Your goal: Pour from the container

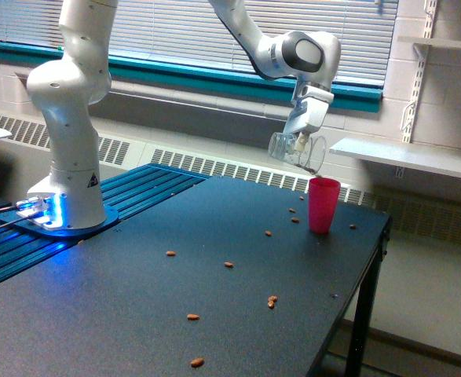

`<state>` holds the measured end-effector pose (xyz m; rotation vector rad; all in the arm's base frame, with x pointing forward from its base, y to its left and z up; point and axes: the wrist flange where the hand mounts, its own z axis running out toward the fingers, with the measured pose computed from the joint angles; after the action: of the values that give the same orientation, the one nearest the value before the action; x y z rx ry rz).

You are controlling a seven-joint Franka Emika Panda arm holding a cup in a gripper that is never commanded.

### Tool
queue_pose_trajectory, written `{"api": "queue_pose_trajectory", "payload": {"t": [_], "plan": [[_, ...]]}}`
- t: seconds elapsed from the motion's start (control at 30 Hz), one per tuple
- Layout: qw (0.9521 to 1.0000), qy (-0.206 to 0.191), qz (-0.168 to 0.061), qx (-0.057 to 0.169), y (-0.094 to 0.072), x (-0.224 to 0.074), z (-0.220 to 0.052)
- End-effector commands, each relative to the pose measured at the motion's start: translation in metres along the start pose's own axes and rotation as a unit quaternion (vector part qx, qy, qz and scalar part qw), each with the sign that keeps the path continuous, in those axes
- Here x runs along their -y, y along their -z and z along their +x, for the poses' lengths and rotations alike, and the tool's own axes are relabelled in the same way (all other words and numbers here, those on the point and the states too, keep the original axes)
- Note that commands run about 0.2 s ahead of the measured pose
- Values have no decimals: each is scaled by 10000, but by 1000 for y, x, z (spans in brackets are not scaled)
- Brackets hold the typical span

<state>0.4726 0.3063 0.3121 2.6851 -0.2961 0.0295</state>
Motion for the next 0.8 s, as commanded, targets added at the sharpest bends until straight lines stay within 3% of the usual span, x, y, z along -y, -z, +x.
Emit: {"api": "queue_pose_trajectory", "payload": {"t": [0.03, 0.43, 0.8], "plan": [[9998, 158, -62, 88, 7, 6, -4], [10000, 75, 29, 59, 16, 10, -3], [9992, -219, 327, -107, 33, -1, -2]]}}
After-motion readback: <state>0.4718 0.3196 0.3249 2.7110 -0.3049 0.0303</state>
